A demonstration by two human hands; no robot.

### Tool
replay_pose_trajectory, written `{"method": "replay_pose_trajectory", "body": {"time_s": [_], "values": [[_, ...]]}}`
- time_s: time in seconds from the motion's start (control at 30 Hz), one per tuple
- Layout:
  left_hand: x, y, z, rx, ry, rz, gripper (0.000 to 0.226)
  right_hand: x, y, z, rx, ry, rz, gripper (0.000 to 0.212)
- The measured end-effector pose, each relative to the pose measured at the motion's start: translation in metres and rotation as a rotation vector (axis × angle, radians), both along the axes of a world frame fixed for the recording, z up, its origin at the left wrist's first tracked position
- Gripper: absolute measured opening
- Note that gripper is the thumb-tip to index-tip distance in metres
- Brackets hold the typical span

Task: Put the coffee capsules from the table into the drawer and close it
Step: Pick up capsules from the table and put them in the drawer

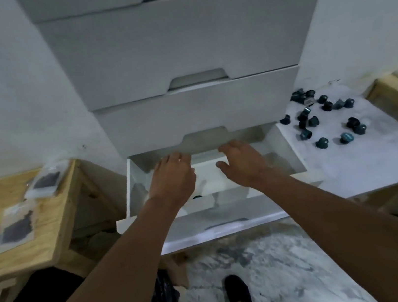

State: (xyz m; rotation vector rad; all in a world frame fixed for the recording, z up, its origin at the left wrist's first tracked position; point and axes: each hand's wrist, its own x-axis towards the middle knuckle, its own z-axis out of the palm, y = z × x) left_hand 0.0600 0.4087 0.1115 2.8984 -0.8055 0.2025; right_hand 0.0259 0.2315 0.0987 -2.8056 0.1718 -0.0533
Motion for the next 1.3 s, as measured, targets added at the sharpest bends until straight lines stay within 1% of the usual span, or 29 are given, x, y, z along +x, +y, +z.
{"method": "replay_pose_trajectory", "body": {"time_s": [0.13, 0.23, 0.37, 0.5, 0.67, 0.73, 0.87, 1.0, 1.17, 1.3], "values": [[-0.035, -0.008, 0.017, -0.114, -0.209, -0.135, 0.037, -0.058, -0.013, 0.025, -0.046, -0.133, -0.083, 0.041], [-0.055, -0.024, 0.027, -0.143, -0.274, -0.201, 0.038, -0.096, -0.030, 0.041, -0.075, -0.183, -0.146, 0.042], [-0.076, -0.060, 0.037, -0.176, -0.301, -0.288, 0.038, -0.137, -0.062, 0.053, -0.092, -0.215, -0.231, 0.046], [-0.099, -0.106, 0.042, -0.202, -0.317, -0.396, 0.029, -0.170, -0.104, 0.055, -0.087, -0.218, -0.303, 0.042], [-0.120, -0.182, 0.032, -0.214, -0.272, -0.483, 0.040, -0.202, -0.175, 0.046, -0.090, -0.199, -0.366, 0.040], [-0.127, -0.217, 0.026, -0.204, -0.278, -0.508, 0.043, -0.212, -0.209, 0.042, -0.094, -0.185, -0.383, 0.043], [-0.137, -0.290, 0.013, -0.214, -0.251, -0.494, 0.044, -0.221, -0.279, 0.031, -0.088, -0.143, -0.376, 0.049], [-0.143, -0.345, -0.001, -0.178, -0.224, -0.395, 0.045, -0.219, -0.337, 0.024, -0.092, -0.095, -0.308, 0.050], [-0.132, -0.384, -0.017, -0.122, -0.201, -0.327, 0.039, -0.192, -0.386, 0.008, -0.127, -0.057, -0.186, 0.047], [-0.102, -0.407, -0.034, -0.079, -0.182, -0.319, 0.031, -0.154, -0.408, -0.013, -0.112, -0.043, -0.109, 0.044]]}}
